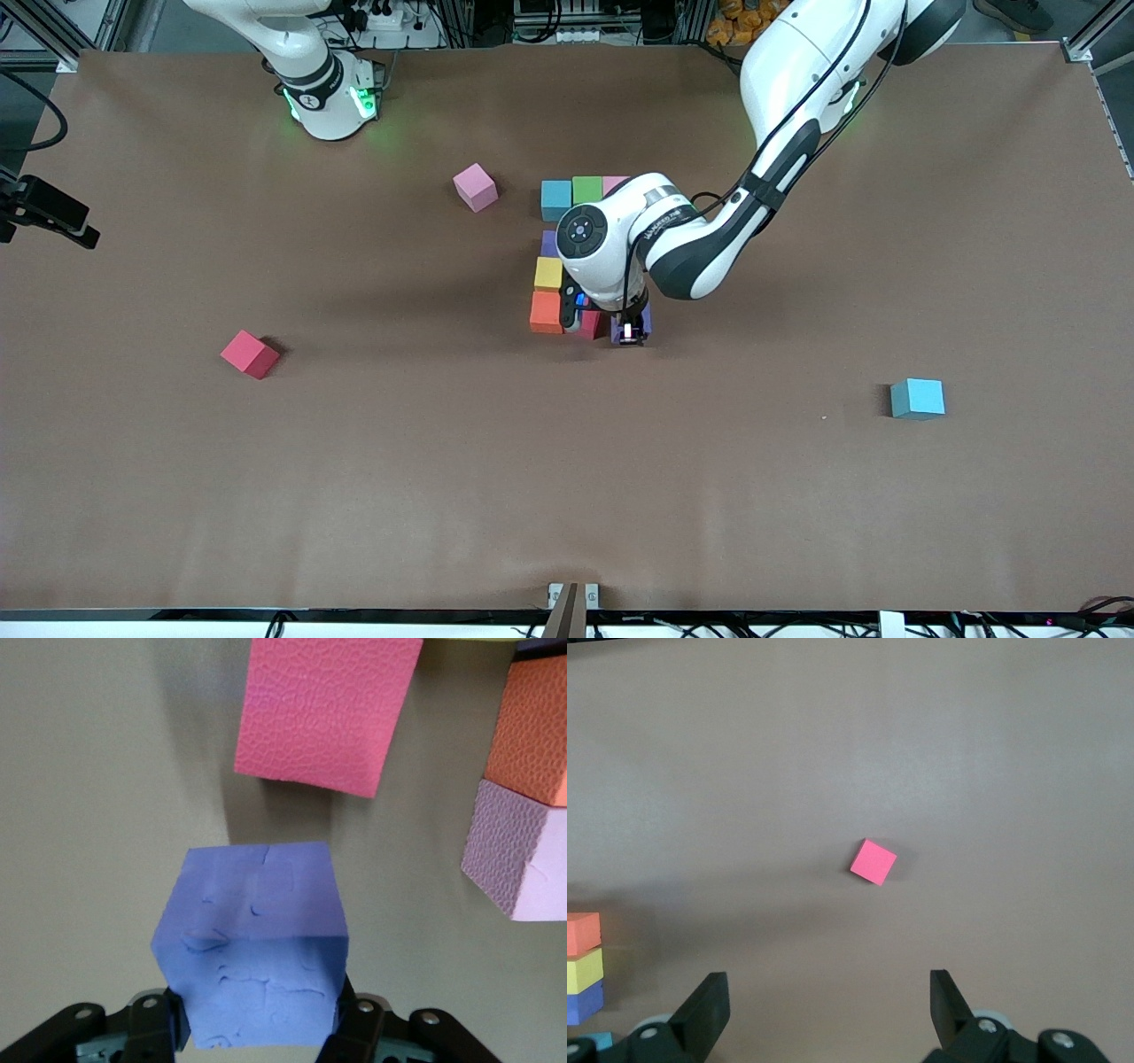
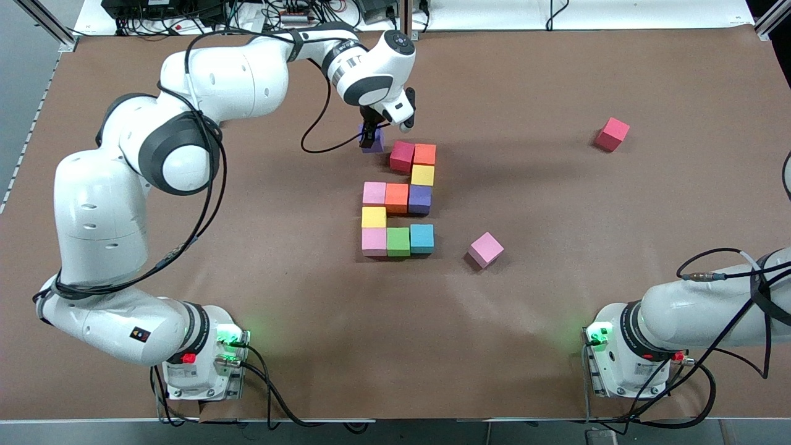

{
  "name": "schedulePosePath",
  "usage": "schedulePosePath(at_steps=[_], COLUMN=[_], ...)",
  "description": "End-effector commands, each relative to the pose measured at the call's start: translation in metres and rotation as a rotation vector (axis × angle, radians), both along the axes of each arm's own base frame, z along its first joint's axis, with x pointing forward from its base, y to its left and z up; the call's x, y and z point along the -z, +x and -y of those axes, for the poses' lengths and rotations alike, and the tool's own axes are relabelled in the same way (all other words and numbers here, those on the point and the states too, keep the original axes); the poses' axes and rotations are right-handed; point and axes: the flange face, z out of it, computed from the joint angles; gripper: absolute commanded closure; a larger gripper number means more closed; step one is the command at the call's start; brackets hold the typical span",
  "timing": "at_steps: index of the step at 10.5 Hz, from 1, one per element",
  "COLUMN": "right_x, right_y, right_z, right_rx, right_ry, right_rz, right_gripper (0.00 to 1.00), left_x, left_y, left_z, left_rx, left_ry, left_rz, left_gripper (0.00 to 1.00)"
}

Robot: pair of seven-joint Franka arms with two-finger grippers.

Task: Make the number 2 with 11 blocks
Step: 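Lower the purple cube beside the pink cube at the figure's base, then press the purple cube into place against the pink cube with the left gripper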

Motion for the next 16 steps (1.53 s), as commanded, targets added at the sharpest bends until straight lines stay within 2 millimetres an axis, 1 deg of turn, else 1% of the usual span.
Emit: schedulePosePath(at_steps=[1,3,4,7,9,11,16], right_x=[-0.002,-0.002,-0.001,-0.002,-0.001,-0.001,-0.002], right_y=[0.001,0.001,0.001,0.001,0.001,0.001,0.001], right_z=[0.000,0.000,0.000,-0.001,-0.001,-0.001,-0.001], right_rx=[0.015,0.015,0.014,0.012,0.014,0.014,0.014], right_ry=[-0.001,-0.001,-0.001,-0.001,-0.001,-0.001,0.001], right_rz=[-0.004,-0.006,-0.007,-0.004,-0.006,-0.006,-0.006], right_gripper=[0.00,0.00,0.00,0.00,0.00,0.00,0.00], left_x=[0.001,0.007,0.014,0.017,0.028,0.033,0.040], left_y=[0.000,-0.003,-0.008,-0.009,-0.011,-0.015,-0.016], left_z=[0.003,0.005,0.011,0.015,0.015,0.019,0.021], left_rx=[0.035,0.029,0.036,0.056,0.066,0.076,0.077], left_ry=[0.007,0.007,0.008,-0.011,0.000,0.006,-0.001], left_rz=[0.007,0.002,-0.005,-0.001,-0.007,-0.007,-0.008], left_gripper=[0.99,0.99,0.99,0.99,0.99,0.99,0.99])
